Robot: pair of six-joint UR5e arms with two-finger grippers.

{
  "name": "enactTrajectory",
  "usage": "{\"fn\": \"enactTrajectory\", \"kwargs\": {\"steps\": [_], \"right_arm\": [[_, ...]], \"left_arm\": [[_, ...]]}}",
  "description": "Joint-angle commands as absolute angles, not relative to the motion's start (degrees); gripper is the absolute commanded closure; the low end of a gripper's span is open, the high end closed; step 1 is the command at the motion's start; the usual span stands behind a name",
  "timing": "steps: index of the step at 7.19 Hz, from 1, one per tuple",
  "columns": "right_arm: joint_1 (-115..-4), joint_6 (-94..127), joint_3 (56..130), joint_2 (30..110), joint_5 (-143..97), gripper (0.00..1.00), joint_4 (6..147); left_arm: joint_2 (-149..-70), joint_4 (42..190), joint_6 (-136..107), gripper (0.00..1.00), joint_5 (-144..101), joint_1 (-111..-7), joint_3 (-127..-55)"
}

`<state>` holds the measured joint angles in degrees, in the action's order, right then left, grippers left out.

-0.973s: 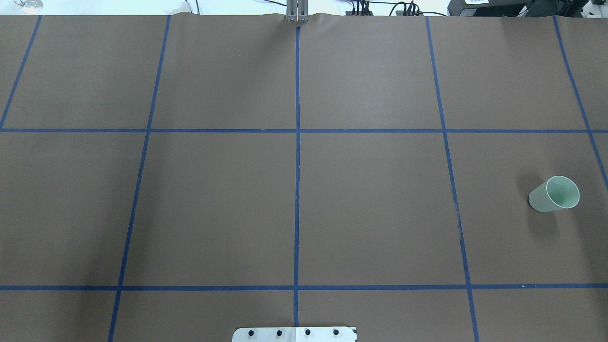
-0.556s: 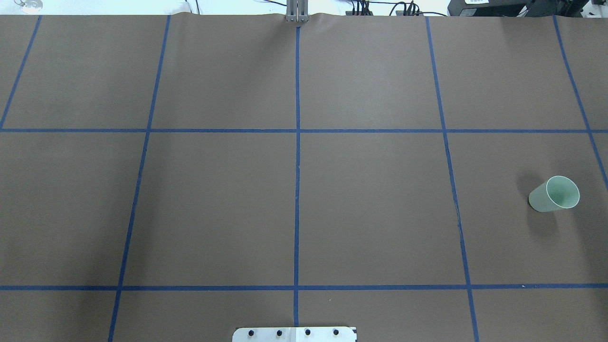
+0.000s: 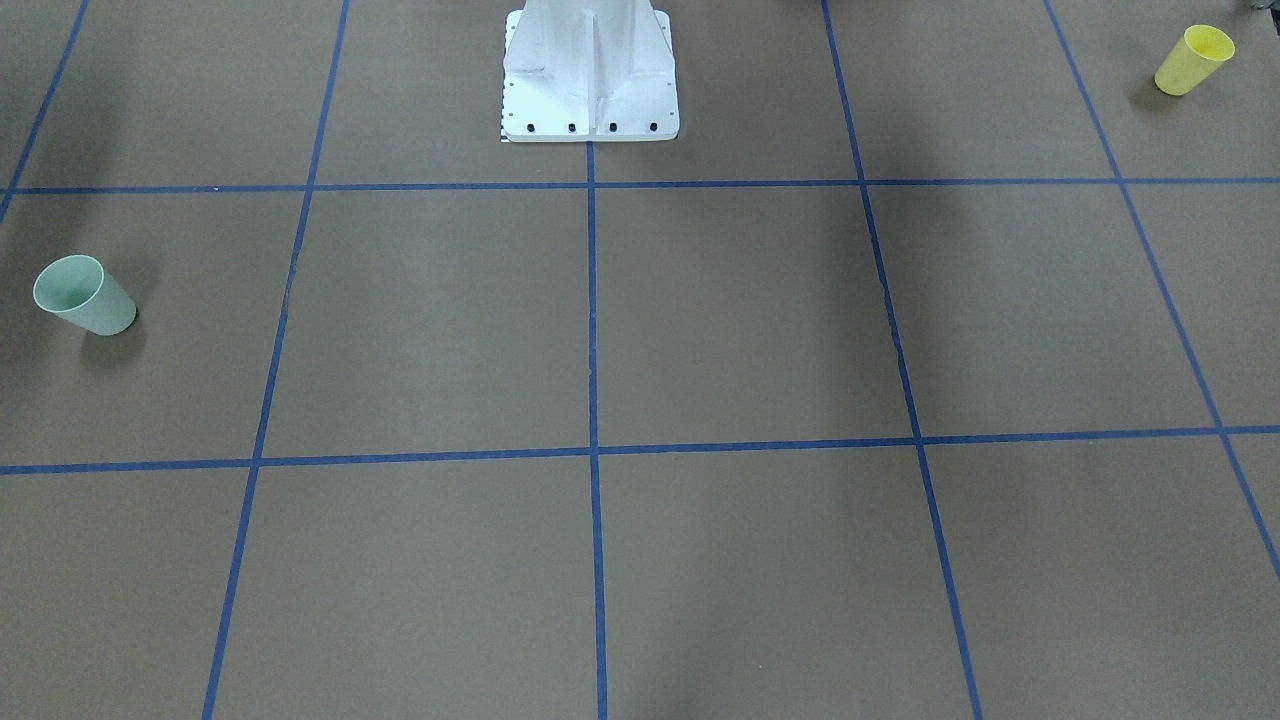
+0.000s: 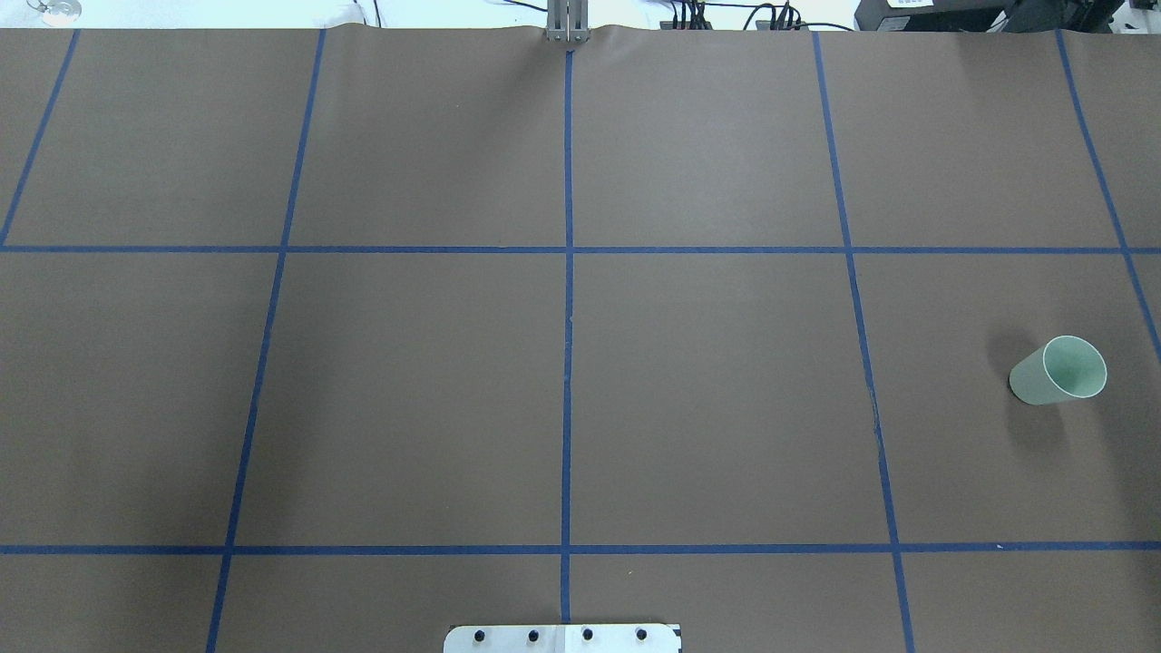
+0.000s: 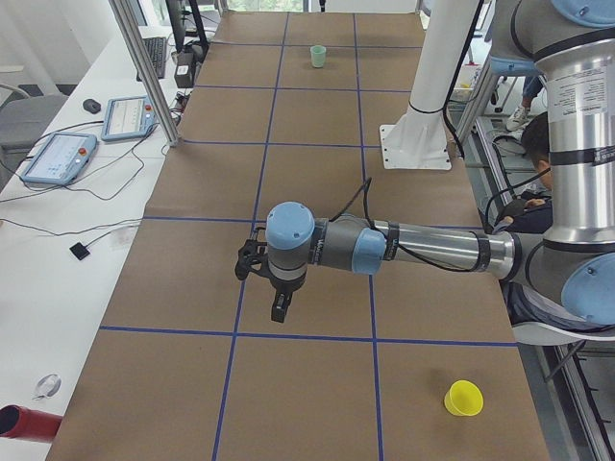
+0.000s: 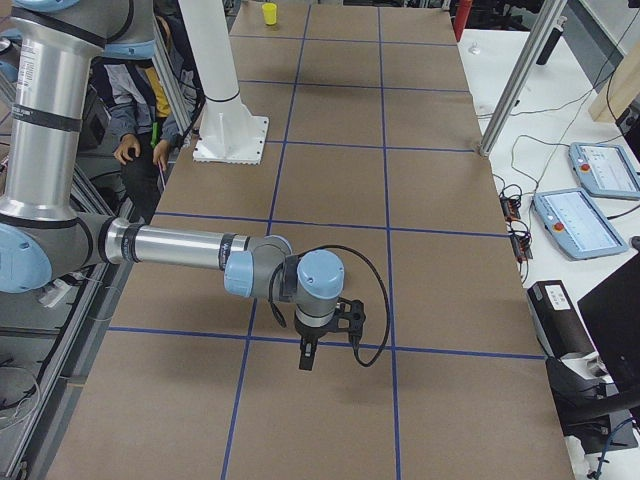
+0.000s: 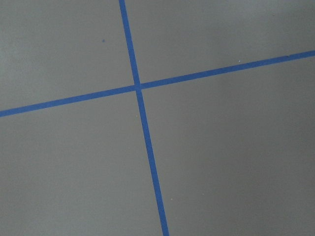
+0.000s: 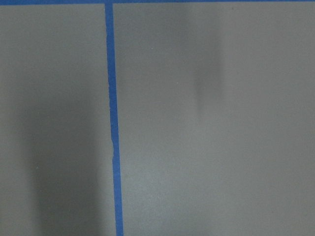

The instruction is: Transfer and stack yellow cup on green cup

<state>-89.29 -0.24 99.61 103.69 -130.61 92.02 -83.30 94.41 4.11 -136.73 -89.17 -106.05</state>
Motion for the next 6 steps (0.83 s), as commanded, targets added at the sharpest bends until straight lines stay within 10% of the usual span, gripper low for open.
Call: {"fn": "enactTrajectory", "kwargs": {"steps": [1, 6], "right_arm": [[-89.3, -0.18, 99.49, 105.11, -130.61, 0.0, 92.02], [-89.3, -0.09, 99.58, 105.38, -131.39, 0.0, 87.63]], "left_arm": [[-84.64, 95.1, 4.13, 0.0, -136.85, -89.47, -106.43], [-83.67, 101.84, 3.78, 0.0, -136.5, -89.83, -109.52]]}}
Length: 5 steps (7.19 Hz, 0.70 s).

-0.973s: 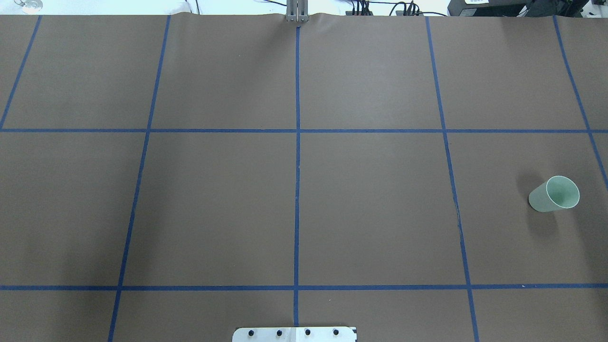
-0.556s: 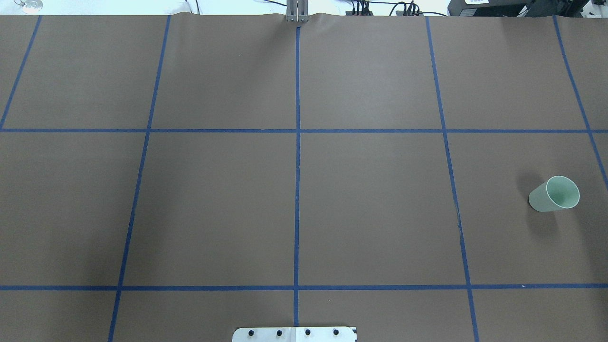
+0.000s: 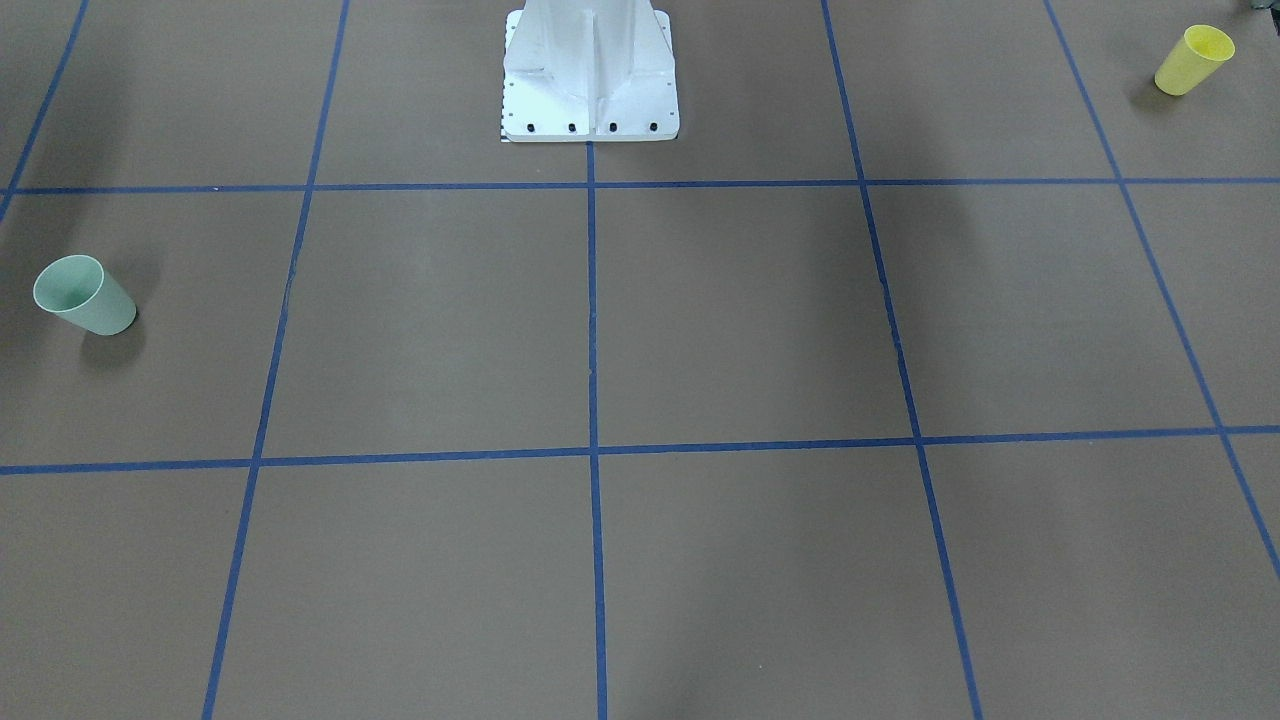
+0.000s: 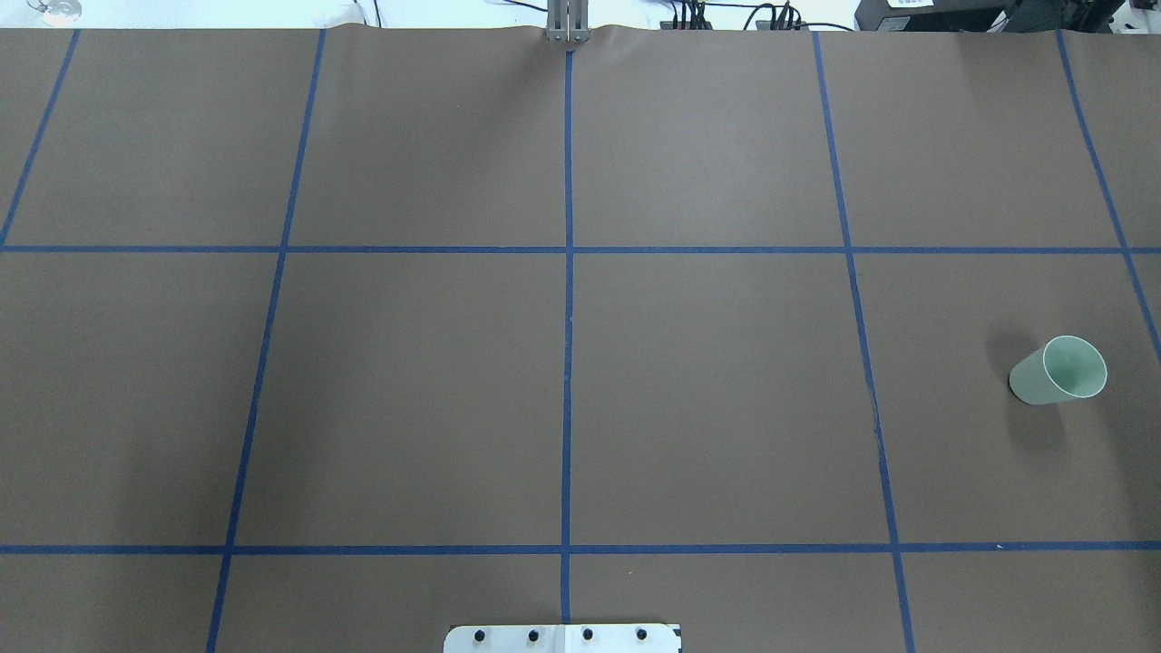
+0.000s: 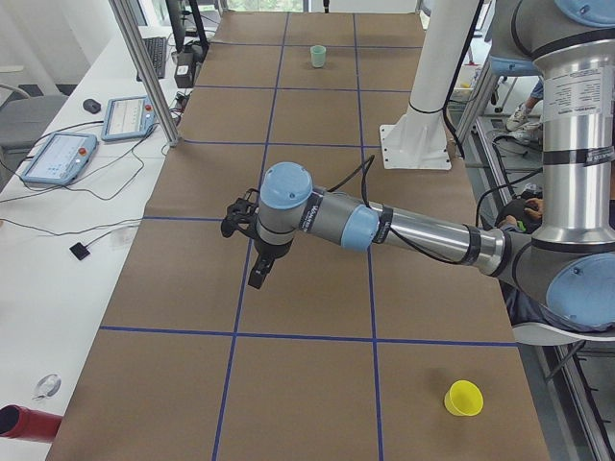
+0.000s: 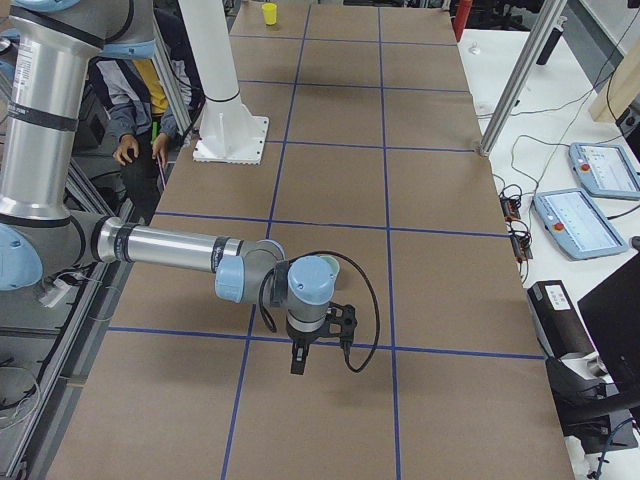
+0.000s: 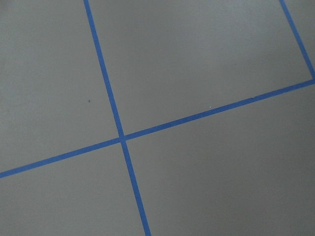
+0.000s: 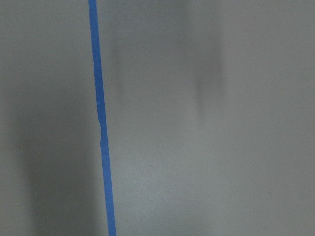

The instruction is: Transfer and stack yellow cup on green cup

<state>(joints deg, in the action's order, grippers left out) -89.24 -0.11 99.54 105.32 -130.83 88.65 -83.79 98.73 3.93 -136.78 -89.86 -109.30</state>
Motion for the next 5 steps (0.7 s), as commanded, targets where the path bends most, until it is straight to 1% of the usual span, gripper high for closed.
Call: {"fn": "enactTrajectory", "kwargs": {"steps": [1, 2, 3, 5], "right_arm": [[-89.3, -0.17, 99.49, 105.47, -131.66, 0.0, 87.63], [-89.3, -0.18, 99.49, 105.64, -131.92, 0.0, 87.63], [-89.3, -0.18, 99.49, 106.43, -132.01, 0.0, 87.63], [-89.21, -0.26, 99.06, 107.13, -132.1, 0.0, 87.8]], "left_arm": [[-83.67, 102.65, 3.34, 0.0, -136.32, -89.91, -111.08], [-83.58, 102.66, -1.36, 0.0, -135.19, -89.91, -112.57], [-83.24, 102.66, -7.06, 0.0, -127.43, -89.91, -113.02], [-79.56, 103.36, -20.14, 0.0, -117.13, -89.83, -115.48]]}}
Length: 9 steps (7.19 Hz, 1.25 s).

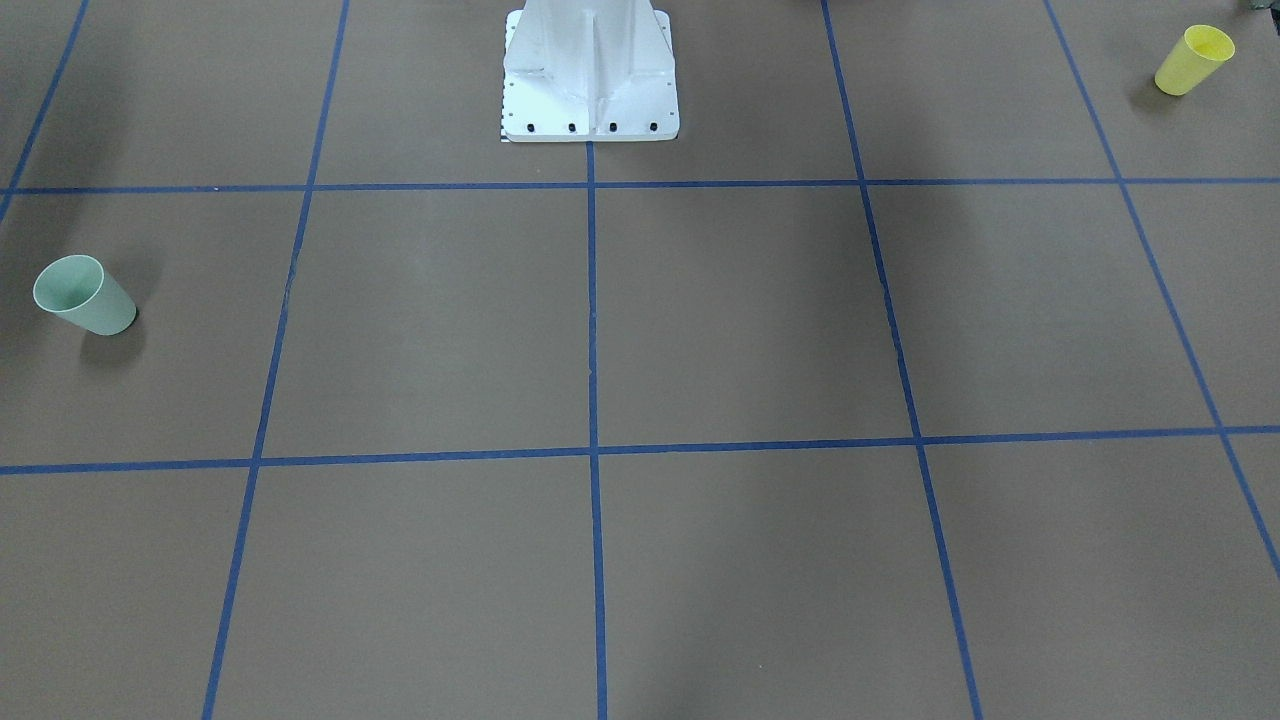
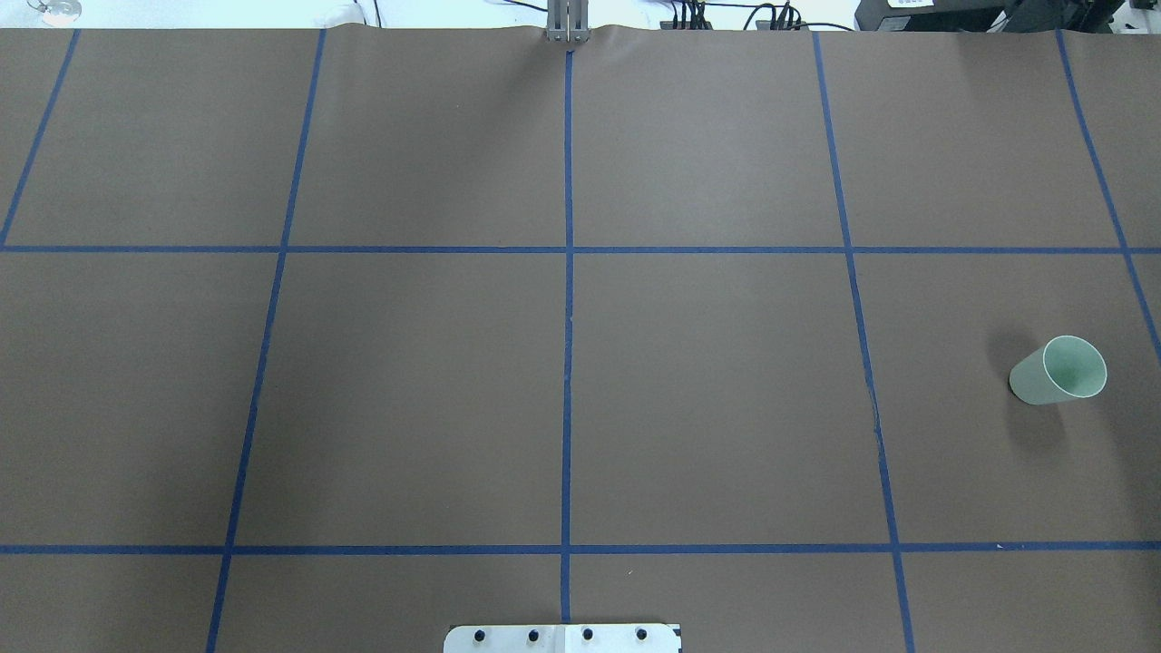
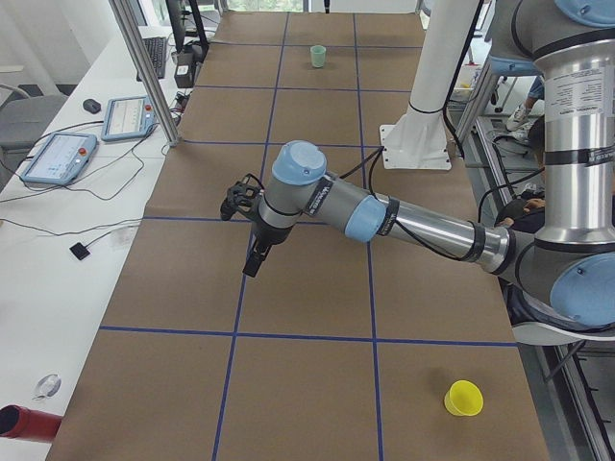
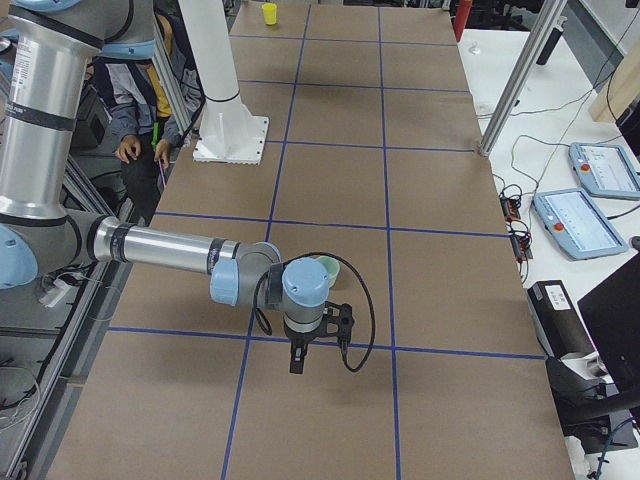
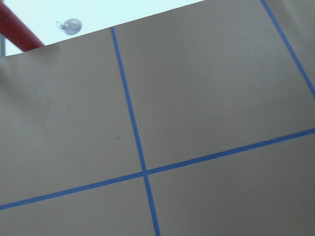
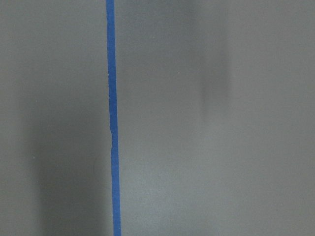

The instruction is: Transfer and stack yellow cup on green cup

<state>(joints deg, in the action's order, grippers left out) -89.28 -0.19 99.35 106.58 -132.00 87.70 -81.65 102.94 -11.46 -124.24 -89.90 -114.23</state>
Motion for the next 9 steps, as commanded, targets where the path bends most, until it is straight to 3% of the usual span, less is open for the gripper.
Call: {"fn": "enactTrajectory", "kwargs": {"steps": [1, 6, 9], "right_arm": [[-89.21, -0.26, 99.4, 107.92, -132.62, 0.0, 87.54], [-89.21, -1.66, 99.14, 109.16, -132.8, 0.0, 87.28], [-89.21, -2.9, 99.14, 110.65, -132.89, 0.0, 87.36]], "left_arm": [[-77.97, 103.97, -27.0, 0.0, -110.98, -89.74, -116.71], [-67.53, 103.19, -58.9, 0.0, -80.3, -79.57, -117.69], [-63.73, 88.29, -78.86, 0.0, -69.72, -75.07, -117.6]]}}
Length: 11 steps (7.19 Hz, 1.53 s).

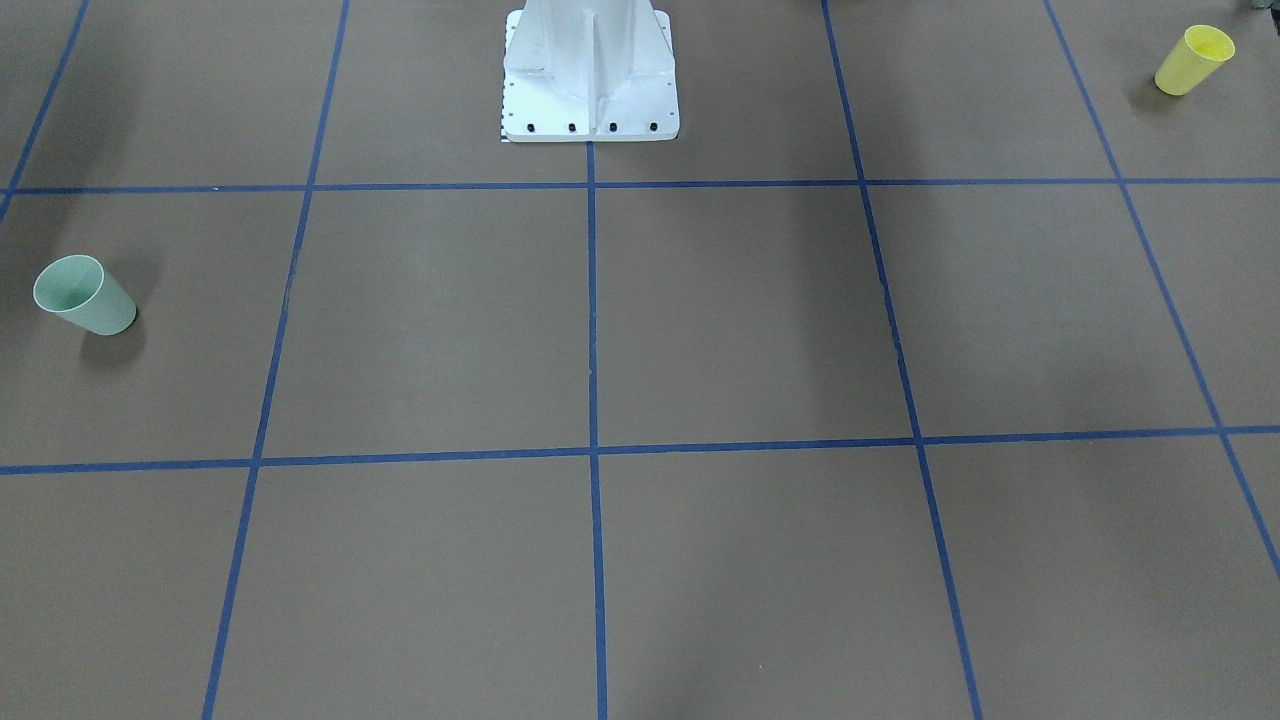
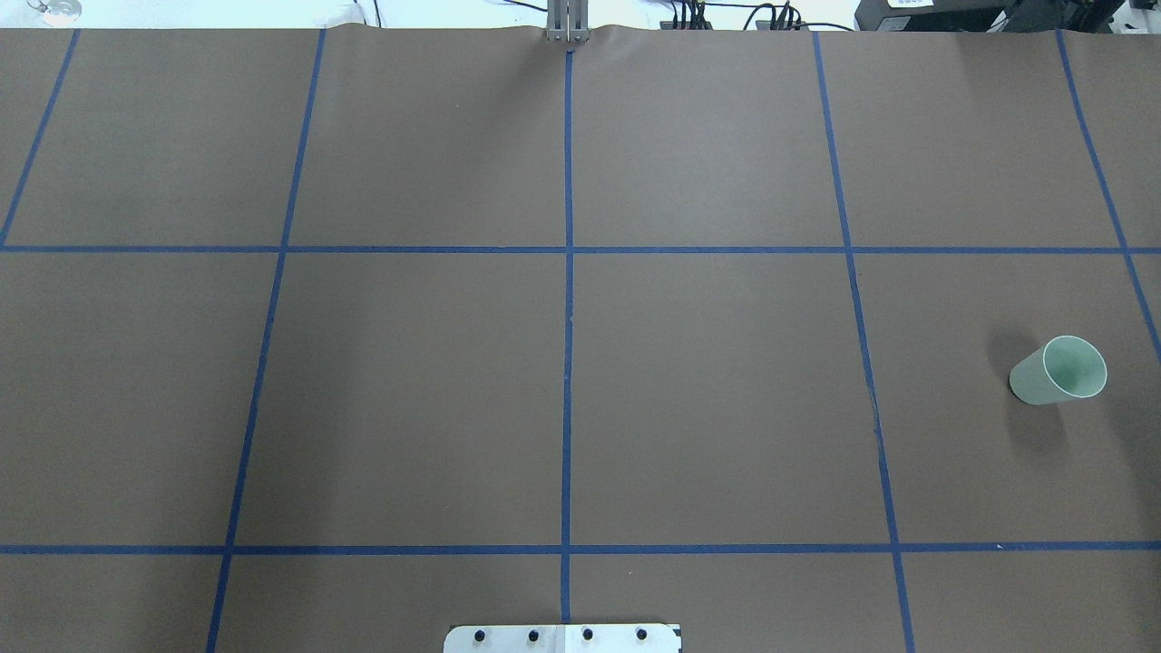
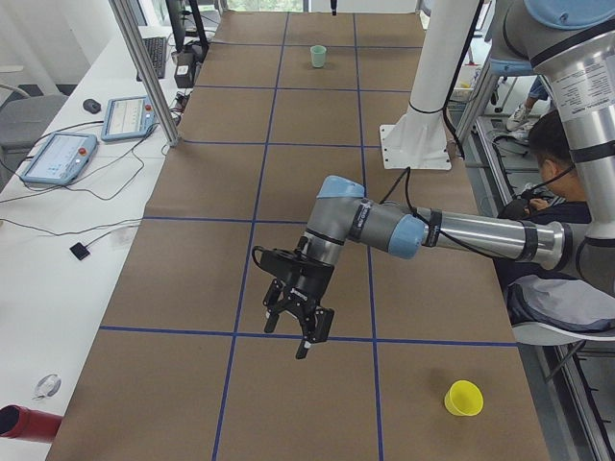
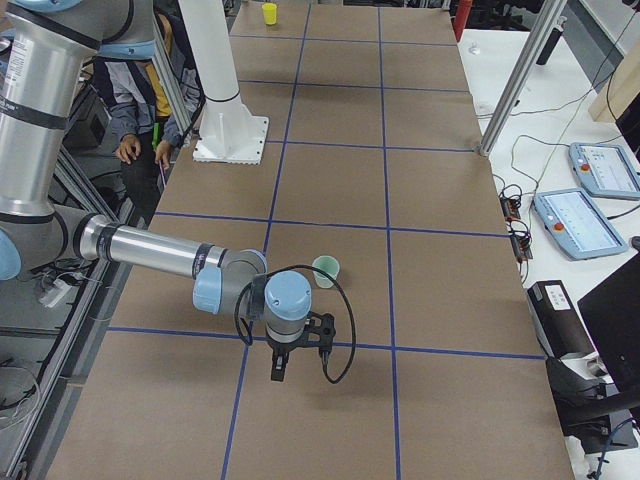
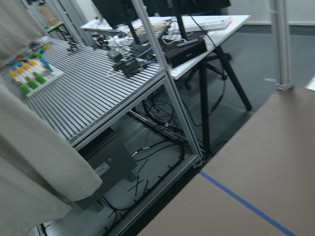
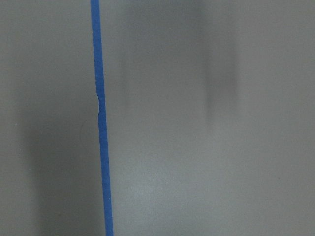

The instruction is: Transfer and stack yellow cup on green cup

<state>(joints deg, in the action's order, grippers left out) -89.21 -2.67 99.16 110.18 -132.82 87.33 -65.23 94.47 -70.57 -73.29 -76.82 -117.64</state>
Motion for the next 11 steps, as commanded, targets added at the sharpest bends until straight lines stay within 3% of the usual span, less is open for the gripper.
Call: {"fn": "enactTrajectory", "kwargs": {"steps": [1, 5, 9, 11], "right_arm": [[-89.21, -2.9, 99.05, 111.0, -132.89, 0.0, 87.36], [-89.21, -3.25, 98.96, 111.36, -132.89, 0.0, 87.45], [-89.21, -6.5, 98.0, 111.79, -133.94, 0.0, 87.45], [-89.21, -6.68, 98.09, 111.8, -133.95, 0.0, 87.45]], "left_arm": [[-62.33, 83.72, -84.23, 0.0, -68.22, -74.62, -117.6], [-61.79, 52.87, -115.08, 0.0, -69.86, -66.98, -117.6], [-62.57, 42.9, -134.86, 0.0, -90.02, -55.51, -114.7], [-66.86, 42.45, -141.92, 0.0, -99.02, -48.8, -109.29]]}}
